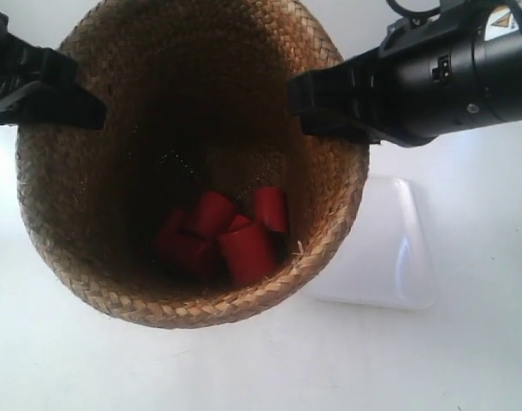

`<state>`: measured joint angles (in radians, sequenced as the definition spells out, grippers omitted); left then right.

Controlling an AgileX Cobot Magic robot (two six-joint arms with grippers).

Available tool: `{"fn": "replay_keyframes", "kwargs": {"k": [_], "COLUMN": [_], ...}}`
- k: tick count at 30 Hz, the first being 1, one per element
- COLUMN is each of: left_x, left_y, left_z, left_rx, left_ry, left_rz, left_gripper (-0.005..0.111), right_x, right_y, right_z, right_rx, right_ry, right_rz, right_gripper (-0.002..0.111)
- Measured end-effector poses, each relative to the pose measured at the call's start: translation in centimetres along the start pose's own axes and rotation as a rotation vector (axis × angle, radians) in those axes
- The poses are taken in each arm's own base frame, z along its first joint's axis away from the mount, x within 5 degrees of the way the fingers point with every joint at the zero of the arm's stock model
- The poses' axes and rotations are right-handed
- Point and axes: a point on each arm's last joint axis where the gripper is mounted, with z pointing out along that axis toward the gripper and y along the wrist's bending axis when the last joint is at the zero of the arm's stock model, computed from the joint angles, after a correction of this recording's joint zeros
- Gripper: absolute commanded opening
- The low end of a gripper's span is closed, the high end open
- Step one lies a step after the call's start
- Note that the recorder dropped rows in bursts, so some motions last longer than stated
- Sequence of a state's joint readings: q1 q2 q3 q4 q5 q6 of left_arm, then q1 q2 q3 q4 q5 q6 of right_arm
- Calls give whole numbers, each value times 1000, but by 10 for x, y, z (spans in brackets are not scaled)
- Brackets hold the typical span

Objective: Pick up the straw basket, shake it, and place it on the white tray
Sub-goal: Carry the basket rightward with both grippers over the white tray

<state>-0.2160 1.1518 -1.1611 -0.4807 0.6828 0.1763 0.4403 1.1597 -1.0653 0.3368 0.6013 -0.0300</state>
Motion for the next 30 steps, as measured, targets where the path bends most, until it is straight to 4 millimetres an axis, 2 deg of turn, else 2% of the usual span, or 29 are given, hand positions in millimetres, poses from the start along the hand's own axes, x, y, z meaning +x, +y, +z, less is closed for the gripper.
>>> {"fn": "replay_keyframes", "kwargs": {"k": [2, 5, 7, 9, 14, 22, 30], "left_x": [-6, -16, -19, -16, 0, 1, -1], "left_y": [-6, -24, -28, -24, -3, -4, -4], "left_z": [-10, -45, -58, -56, -18, -19, -20], "left_rx": [17, 47, 29, 2, -51, -51, -47], "left_ry": [-27, -167, -244, -248, -70, -78, -100], "left_rz": [21, 107, 119, 90, 45, 37, 41], "left_gripper": [0, 0, 0, 0, 0, 0, 0], "right_x": [-8, -25, -27, -21, 2, 2, 1], "right_y": [6, 22, 23, 18, 3, 4, 0], "right_z": [-12, -52, -63, -55, -8, -14, -14], "right_rx": [-25, -85, -80, -51, 6, 3, 50], "right_ry": [-29, -171, -233, -224, -23, -39, -50], "right_rz": [-13, -65, -75, -58, -21, -13, -79], "right_gripper": [0, 0, 0, 0, 0, 0, 0]}}
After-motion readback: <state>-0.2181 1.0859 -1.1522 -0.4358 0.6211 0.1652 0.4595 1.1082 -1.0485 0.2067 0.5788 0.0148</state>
